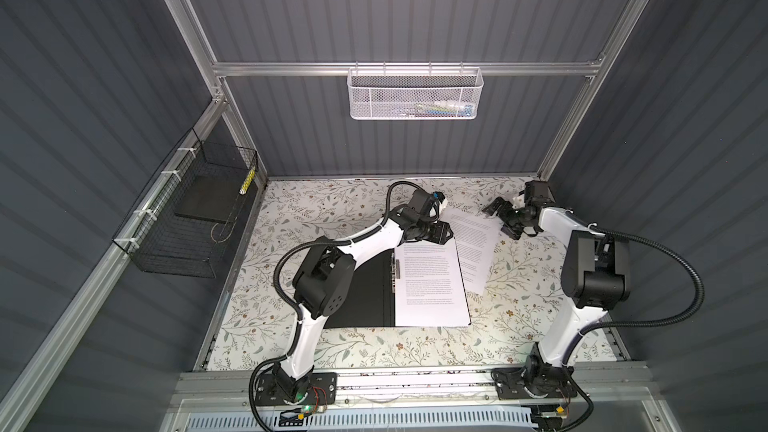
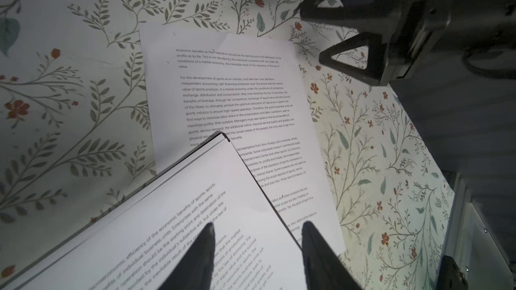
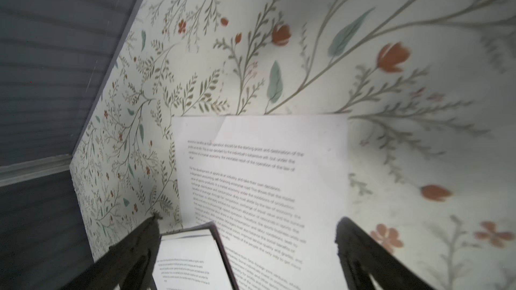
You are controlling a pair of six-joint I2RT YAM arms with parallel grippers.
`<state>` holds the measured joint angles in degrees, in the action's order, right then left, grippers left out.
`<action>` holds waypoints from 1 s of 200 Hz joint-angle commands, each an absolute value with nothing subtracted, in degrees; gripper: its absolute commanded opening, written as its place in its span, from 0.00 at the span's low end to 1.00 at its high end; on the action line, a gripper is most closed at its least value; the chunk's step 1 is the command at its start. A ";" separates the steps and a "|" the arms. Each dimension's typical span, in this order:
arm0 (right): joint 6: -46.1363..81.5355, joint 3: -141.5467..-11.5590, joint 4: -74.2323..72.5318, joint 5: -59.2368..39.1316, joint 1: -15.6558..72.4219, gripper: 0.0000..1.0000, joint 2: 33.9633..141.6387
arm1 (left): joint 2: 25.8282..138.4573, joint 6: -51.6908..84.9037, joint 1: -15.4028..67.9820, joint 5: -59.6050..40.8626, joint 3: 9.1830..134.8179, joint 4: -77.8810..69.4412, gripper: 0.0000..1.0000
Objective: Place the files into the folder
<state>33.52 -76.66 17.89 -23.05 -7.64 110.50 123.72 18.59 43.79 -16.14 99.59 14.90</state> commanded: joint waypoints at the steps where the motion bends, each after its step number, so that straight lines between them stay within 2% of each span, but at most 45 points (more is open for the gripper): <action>1: 32.44 -78.43 20.62 -23.00 -7.97 0.99 114.04 | 128.09 17.05 43.77 -18.01 106.07 19.16 0.51; 118: 37.00 -84.58 21.37 -25.35 -8.78 0.99 121.61 | 144.11 19.07 41.22 -18.46 121.80 18.81 0.51; 200: 37.30 -82.97 21.50 -28.47 -7.25 0.99 121.34 | 148.53 19.20 40.69 -19.54 122.89 21.18 0.51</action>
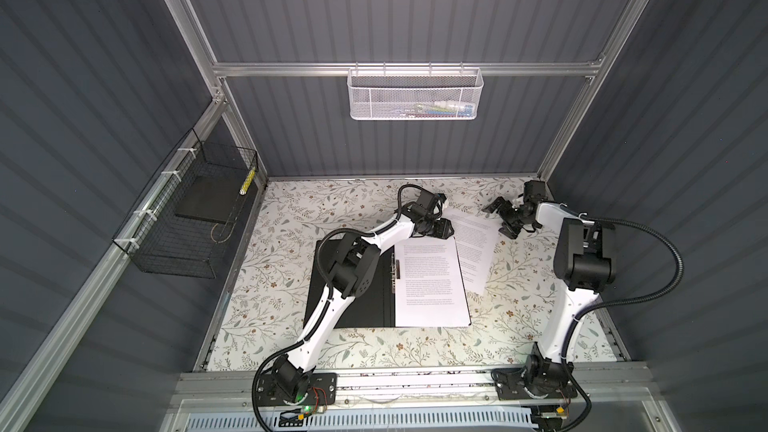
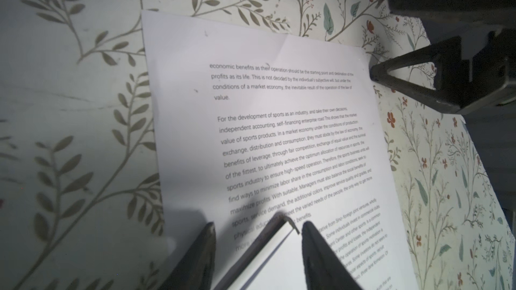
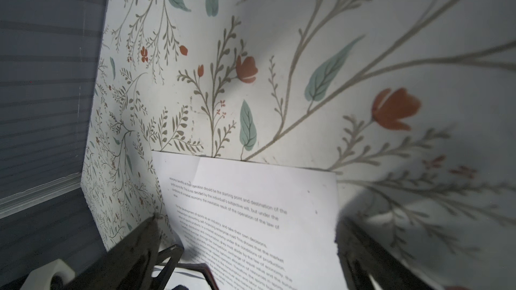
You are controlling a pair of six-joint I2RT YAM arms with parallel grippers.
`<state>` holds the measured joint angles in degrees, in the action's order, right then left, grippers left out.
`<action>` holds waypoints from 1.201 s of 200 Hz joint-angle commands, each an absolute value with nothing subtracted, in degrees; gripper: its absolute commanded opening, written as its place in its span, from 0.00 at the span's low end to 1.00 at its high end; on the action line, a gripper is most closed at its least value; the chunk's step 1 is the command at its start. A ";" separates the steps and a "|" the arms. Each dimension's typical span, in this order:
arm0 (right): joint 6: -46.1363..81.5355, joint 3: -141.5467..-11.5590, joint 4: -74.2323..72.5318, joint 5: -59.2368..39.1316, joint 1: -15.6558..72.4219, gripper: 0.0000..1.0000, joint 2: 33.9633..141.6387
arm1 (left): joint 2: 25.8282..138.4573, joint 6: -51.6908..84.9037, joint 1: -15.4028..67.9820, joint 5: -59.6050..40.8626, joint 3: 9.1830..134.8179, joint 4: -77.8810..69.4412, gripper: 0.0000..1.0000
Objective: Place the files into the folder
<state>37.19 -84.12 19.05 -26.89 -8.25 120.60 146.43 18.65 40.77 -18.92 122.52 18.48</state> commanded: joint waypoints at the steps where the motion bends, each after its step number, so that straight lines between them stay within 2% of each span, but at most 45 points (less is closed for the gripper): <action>1: 37.24 -83.01 21.61 -28.47 -7.23 0.99 121.36 | 148.53 19.22 40.69 -19.53 122.88 21.23 0.52; 72: 36.71 -80.53 21.38 -33.17 -6.50 0.99 120.57 | 149.08 20.78 40.58 -19.30 121.15 21.16 0.51; 101: 35.11 -80.54 21.02 -29.04 -6.59 0.99 118.83 | 148.91 20.78 40.52 -19.53 120.95 21.42 0.52; 128: 34.39 -85.86 26.74 -26.25 -7.10 0.99 121.32 | 148.44 20.81 40.41 -19.42 119.97 21.18 0.51; 173: 35.41 -88.53 27.33 -21.63 -7.20 0.99 122.36 | 148.13 20.92 40.17 -19.84 119.58 21.36 0.52; 240: 33.77 -93.89 32.47 -20.75 -5.73 0.99 126.04 | 147.67 20.85 39.74 -20.48 119.76 21.16 0.52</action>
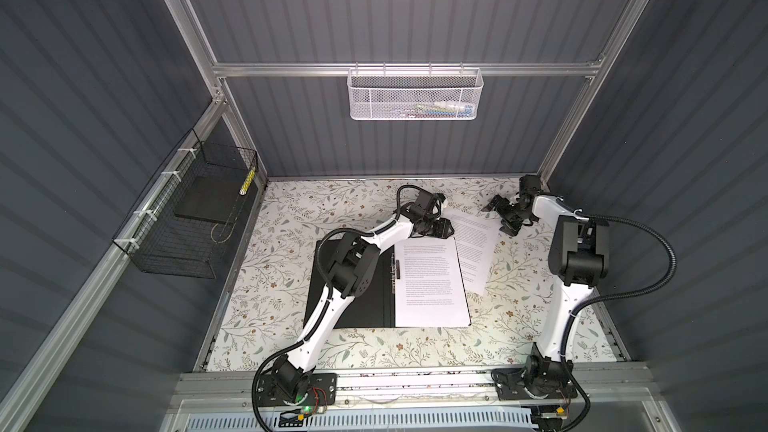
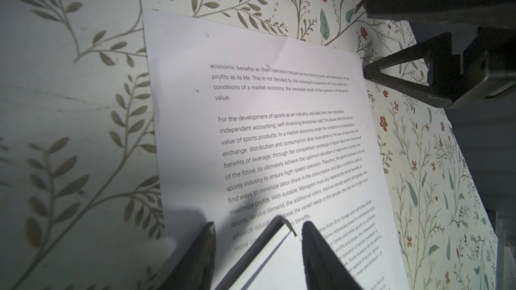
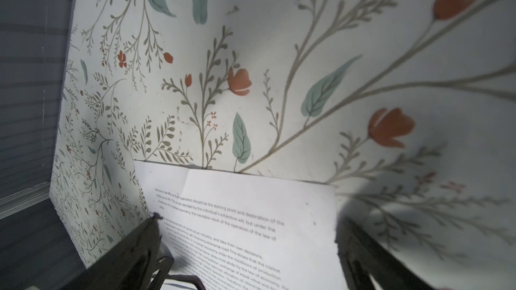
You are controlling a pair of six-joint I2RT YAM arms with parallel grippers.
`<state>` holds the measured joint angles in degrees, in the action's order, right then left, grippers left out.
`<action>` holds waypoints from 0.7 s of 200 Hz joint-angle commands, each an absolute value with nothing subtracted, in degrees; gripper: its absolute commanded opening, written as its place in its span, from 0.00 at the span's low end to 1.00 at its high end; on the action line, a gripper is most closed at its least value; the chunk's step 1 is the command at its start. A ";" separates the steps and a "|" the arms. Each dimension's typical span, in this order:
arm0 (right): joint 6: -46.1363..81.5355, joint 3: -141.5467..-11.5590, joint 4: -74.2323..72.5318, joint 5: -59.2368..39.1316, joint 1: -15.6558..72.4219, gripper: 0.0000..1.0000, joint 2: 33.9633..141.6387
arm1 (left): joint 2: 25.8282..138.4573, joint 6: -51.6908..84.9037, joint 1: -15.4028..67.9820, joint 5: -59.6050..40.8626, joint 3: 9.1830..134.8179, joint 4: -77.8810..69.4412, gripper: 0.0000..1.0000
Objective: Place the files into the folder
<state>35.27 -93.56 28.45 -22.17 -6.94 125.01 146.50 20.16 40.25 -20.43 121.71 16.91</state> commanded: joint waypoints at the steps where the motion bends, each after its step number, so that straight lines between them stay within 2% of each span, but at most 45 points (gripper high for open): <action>1: 33.76 -93.88 32.49 -20.75 -5.72 0.99 126.08 | 147.62 20.84 39.73 -20.48 119.82 21.17 0.52; 61: 33.26 -92.61 35.00 -19.86 -4.01 0.99 125.17 | 147.75 21.02 39.47 -21.34 119.84 20.96 0.52; 120: 33.89 -87.11 32.72 -23.82 -2.57 0.99 121.78 | 148.41 21.46 39.20 -22.32 119.63 20.56 0.52; 140: 32.67 -87.09 32.54 -20.98 -2.46 0.99 120.62 | 148.20 21.53 39.02 -22.68 118.91 20.23 0.52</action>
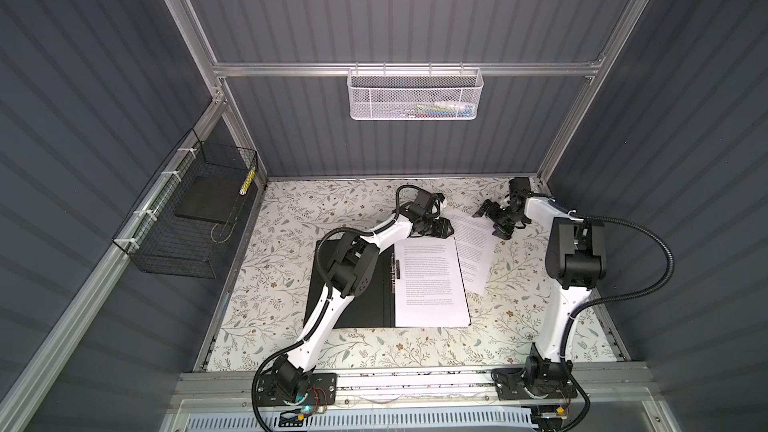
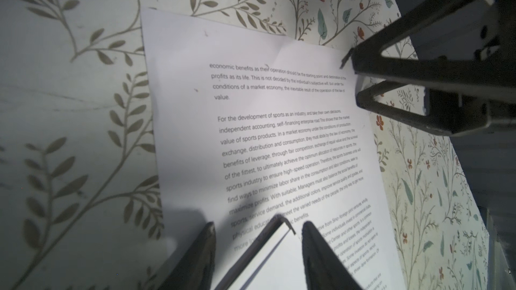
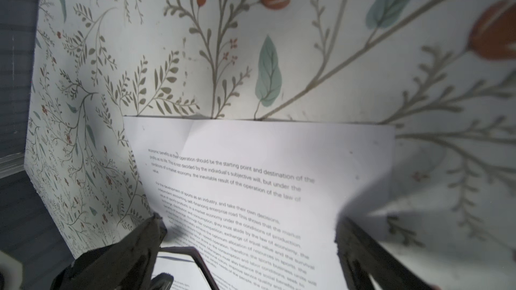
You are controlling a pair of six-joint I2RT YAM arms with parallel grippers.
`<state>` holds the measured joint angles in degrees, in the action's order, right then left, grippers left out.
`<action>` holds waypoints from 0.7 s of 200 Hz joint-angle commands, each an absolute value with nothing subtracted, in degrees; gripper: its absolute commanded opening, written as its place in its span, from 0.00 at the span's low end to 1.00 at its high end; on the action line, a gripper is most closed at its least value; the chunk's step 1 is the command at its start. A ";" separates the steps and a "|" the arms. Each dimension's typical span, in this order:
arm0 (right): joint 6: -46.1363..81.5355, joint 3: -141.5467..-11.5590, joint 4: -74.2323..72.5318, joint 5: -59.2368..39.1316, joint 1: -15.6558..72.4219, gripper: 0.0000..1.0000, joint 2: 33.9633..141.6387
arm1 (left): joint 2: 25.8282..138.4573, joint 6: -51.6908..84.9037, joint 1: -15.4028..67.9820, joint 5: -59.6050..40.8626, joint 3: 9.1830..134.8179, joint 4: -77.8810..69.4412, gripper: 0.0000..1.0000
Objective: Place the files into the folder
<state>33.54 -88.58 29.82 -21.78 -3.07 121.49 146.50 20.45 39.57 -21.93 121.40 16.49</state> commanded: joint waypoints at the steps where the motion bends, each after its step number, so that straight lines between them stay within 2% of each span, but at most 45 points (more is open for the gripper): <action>1: 32.59 -87.22 32.58 -20.78 -2.50 0.99 120.60 | 148.19 21.53 39.02 -22.68 118.87 20.22 0.52; 16: 31.14 -90.25 35.31 -16.73 -3.28 0.99 121.03 | 147.70 21.53 38.94 -22.83 118.21 20.04 0.52; 52: 29.71 -98.35 41.34 -14.13 -5.15 0.99 125.88 | 146.92 21.59 38.76 -23.01 116.81 19.34 0.52; 140: 30.49 -102.31 42.95 -14.65 -4.42 0.98 130.42 | 146.83 21.88 38.23 -23.82 116.77 19.01 0.51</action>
<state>30.59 -102.04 39.92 -14.94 -5.23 128.84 145.80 21.17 38.85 -24.10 118.74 13.10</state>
